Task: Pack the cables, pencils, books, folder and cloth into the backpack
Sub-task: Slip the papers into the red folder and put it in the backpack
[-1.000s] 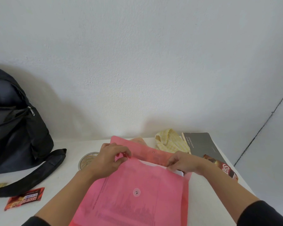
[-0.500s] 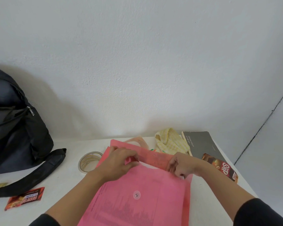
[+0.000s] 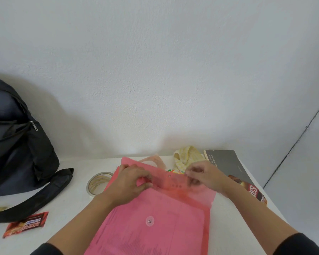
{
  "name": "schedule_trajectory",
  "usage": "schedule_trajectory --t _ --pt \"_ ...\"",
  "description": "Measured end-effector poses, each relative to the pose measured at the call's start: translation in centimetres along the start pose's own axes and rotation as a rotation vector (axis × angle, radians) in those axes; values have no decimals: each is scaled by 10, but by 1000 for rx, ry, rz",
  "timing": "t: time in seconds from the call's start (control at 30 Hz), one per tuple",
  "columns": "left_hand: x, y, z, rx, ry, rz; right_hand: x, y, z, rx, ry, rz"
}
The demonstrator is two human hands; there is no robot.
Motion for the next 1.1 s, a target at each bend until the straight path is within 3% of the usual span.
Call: schedule_trajectory --t 0.07,0.13,0.3,0.43,0.5,0.6,0.67,0.83,1.1 --pt "7 -4 -2 1 83 19 10 0 -5 -212 96 -96" --pt "12 -7 -3 -31 159 64 12 0 -1 -266 -1 -181" --pt "0 -11 -22 -292 35 66 -18 -8 35 57 -314 -152" --pt "-16 -7 -43 -419 -129 57 -33 -19 57 158 -388 -193" --pt "-10 -1 -36 -258 -111 5 -32 -22 65 156 -466 -234" --pt "0 -5 -2 192 57 12 -26 -27 76 146 -556 -315" --pt "2 -14 20 382 208 67 -23 -30 84 146 -600 -367" --pt "-3 -11 38 451 424 115 -20 -32 99 227 -695 -447" --pt "-10 -1 33 555 289 39 -10 -35 104 73 -590 -651"
Point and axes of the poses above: each hand's wrist, its own y-axis towards the middle knuckle, its own z-axis out of the palm, x = y × z, the point moved 4 cm from there along y, towards the middle knuckle, and after that the axes turned 15 degrees about -x, right-handed, at the moved point
